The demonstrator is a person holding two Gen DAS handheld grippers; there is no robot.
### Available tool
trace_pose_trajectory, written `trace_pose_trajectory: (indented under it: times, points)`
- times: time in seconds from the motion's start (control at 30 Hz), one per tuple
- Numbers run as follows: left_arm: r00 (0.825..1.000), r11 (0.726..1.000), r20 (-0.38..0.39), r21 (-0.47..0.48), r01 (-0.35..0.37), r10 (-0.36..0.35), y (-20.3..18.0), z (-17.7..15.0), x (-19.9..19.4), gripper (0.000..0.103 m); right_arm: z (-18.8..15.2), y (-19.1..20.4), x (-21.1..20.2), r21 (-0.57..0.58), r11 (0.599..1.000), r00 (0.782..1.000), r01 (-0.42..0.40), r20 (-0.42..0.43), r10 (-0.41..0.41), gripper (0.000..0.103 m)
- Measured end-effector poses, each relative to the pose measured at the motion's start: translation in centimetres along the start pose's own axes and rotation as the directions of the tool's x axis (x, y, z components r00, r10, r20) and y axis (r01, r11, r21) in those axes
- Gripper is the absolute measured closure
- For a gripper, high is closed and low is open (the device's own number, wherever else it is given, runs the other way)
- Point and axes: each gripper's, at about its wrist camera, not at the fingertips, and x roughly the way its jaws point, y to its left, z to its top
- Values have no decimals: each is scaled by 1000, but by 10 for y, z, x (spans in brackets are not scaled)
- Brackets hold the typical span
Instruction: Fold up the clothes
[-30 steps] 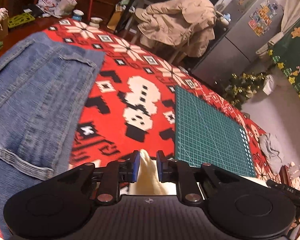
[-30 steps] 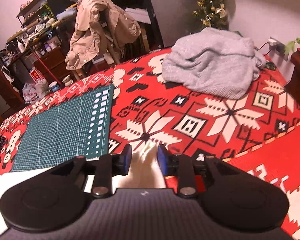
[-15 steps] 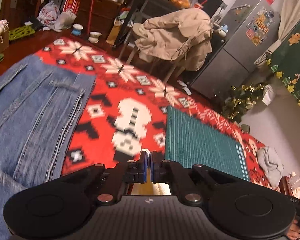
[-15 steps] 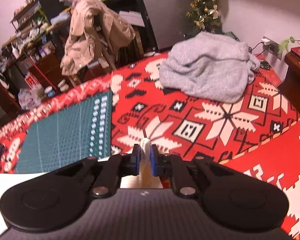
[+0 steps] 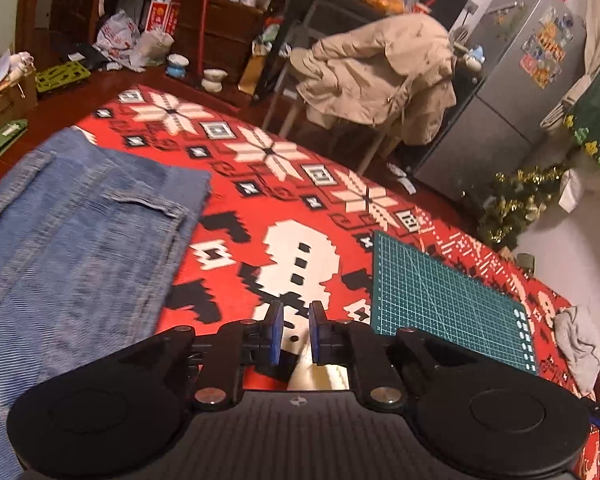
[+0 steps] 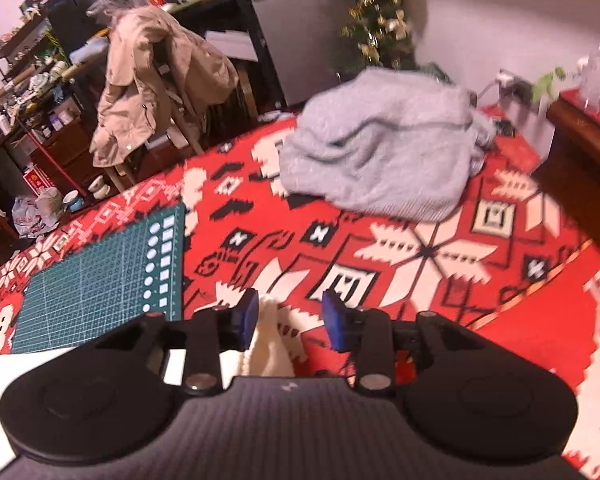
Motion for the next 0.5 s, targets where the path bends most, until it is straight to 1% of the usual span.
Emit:
trace_pose_trajectory:
  times: [0.1,0.23,0.3,0.33,0.4,0.5]
  points:
    - [997,996,-9,41,82,-81,-12,-7,-14,98,-2,8,-16,-41,999,999,-35,22,36,66]
    - [988,978,-49,143,153,-148,-52,-27,-8,98,-14,33,-31,-89,991,994,-103,29,106,77]
    - [981,963,-71,193,190,-179,-72,-38,-5,98,-25,52,-32,-121,983,990,-135,26,139,77]
    - [979,956,-79,215,199,-186,-81,-42,-2,98,-30,64,-32,-144,979,988,-145,22,150,77]
    - [983,952,-81,249,181,-166,-94,-50,14,98,-40,87,-28,-194,968,986,-156,26,165,77]
    - [990,948,-86,289,131,-110,-102,-57,32,99,-50,115,-20,-256,953,984,-164,32,178,77]
